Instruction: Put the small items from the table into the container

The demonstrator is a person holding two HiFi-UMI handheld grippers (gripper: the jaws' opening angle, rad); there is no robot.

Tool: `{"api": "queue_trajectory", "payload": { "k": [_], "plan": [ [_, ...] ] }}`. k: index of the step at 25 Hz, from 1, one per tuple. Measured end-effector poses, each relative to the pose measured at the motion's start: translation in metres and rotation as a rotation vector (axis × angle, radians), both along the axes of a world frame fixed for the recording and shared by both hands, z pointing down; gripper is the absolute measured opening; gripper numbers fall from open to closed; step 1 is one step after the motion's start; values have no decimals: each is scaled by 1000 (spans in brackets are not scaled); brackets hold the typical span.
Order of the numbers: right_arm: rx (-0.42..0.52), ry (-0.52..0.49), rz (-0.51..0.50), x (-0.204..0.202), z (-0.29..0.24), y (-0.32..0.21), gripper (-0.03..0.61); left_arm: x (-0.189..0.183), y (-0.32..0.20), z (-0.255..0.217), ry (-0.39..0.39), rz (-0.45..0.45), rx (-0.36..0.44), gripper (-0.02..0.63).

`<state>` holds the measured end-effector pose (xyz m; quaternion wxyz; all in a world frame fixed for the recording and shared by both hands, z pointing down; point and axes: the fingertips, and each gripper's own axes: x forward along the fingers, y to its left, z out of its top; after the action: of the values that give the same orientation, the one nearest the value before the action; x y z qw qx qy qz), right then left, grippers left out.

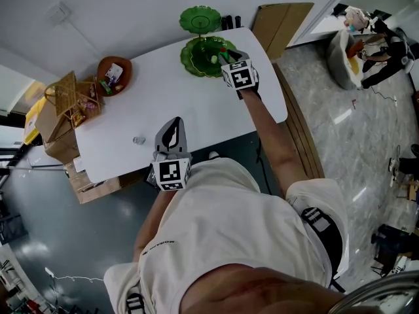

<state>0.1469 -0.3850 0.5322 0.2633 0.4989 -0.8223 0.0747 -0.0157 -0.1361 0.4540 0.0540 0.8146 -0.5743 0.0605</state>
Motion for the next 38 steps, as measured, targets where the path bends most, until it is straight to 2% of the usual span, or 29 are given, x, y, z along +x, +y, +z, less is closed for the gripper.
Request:
{"api": "queue_trajectory", "payload": {
  "k": [4,9,14,28,38],
  "plan": [
    [52,-21,11,-1,-15,8,104,-1,2,-1,-1,1,0,3],
    [115,-97,-4,-10,-36,25,14,-3,6,-1,1,3,4,3],
    [139,-169,-23,-26,-53,43,12,-7,9,-3,5,1,9,3],
    [195,-252,-96,-85,-85,96,13,-27,18,-8,12,-29,16,3],
    [187,-286,-205,-147,-89,139,12,-54,24,-10,47,-109,22,3]
  ]
}}
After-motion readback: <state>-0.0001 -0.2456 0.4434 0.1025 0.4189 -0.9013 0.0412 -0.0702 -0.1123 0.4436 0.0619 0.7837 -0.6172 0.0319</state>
